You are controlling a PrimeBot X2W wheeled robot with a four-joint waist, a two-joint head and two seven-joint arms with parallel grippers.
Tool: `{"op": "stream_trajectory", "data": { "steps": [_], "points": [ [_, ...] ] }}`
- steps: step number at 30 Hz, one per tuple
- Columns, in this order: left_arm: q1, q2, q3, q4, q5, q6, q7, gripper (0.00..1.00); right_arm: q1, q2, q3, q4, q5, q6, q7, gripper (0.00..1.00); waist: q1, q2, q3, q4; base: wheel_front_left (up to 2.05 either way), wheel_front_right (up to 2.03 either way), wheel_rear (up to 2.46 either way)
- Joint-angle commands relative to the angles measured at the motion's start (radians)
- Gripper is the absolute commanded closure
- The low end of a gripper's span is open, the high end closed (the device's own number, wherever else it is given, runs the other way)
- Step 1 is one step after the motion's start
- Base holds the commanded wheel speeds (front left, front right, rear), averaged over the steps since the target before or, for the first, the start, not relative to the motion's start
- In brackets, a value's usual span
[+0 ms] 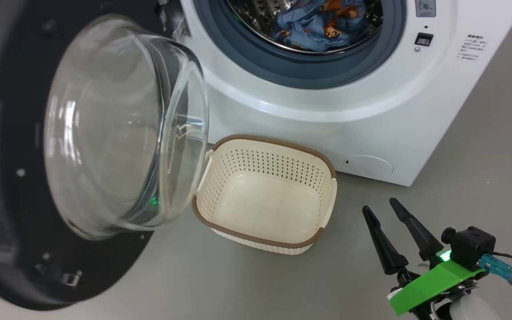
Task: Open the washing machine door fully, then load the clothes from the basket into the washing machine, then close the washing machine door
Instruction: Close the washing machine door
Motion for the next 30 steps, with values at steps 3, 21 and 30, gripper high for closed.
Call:
{"op": "stream_trajectory", "data": {
  "steps": [3,21,30],
  "points": [
    [-0.008,0.040,0.031,-0.065,-0.014,-0.004,0.029,1.00,0.010,-0.005,0.013,-0.027,-0.008,0.003,-0.005,0.00,0.0000,0.0000,-0.011,-0.014,0.00,0.00,0.00],
    [-0.044,-0.128,-0.037,-0.270,-0.008,-0.004,0.078,1.00,0.034,0.010,-0.035,-0.045,-0.017,0.003,-0.005,0.00,0.0000,0.0000,-0.020,-0.165,0.00,0.00,0.00],
    [-0.137,-0.214,-0.070,-0.257,0.034,-0.004,0.049,1.00,0.018,0.031,-0.060,-0.058,-0.023,0.003,-0.005,0.00,0.0000,0.0000,0.014,-0.280,0.00,0.00,0.00]
  ]
}}
